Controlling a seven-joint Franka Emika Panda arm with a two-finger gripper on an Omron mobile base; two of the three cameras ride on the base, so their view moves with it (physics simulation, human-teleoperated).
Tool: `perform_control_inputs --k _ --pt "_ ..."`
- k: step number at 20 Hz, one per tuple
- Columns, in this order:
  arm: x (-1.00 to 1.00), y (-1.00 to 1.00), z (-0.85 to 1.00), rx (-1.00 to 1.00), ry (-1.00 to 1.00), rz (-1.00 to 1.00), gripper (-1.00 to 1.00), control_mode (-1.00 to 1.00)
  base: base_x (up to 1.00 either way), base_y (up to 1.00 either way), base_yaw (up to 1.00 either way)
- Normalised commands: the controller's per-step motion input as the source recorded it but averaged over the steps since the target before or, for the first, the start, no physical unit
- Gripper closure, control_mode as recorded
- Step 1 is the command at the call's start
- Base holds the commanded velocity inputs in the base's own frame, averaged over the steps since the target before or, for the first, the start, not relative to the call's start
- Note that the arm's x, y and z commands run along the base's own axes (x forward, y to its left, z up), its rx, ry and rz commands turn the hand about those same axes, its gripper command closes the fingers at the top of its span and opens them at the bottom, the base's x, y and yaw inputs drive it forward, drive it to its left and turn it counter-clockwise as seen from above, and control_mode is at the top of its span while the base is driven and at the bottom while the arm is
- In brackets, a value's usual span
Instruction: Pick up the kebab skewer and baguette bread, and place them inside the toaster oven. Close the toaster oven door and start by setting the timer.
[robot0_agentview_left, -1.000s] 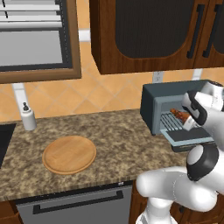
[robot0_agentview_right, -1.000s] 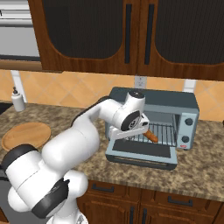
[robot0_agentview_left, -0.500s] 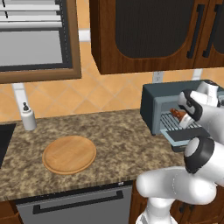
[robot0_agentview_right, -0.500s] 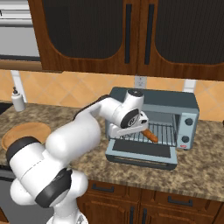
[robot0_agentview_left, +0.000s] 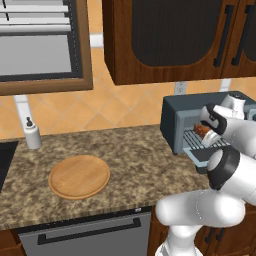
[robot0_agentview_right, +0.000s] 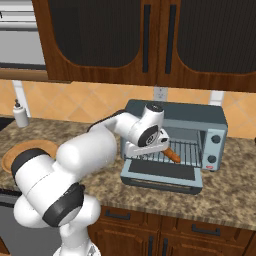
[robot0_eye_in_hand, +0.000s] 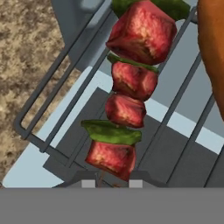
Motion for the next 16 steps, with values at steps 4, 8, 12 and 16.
perform_control_inputs --k 4,8,12,16 --pt "0.02 0.02 -0.23 0.0 0.0 -0.03 1.0 -1.0 0.0 0.0 0.0" --pt "0.03 0.0 -0.11 0.0 0.0 -0.02 1.0 -1.0 0.0 0.0 0.0" --pt "0.0 0.02 -0.16 0.0 0.0 -0.02 1.0 -1.0 0.0 0.0 0.0" --pt "0.0 0.01 -0.12 0.0 -0.01 -0.02 -1.0 -1.0 0.0 0.0 0.0"
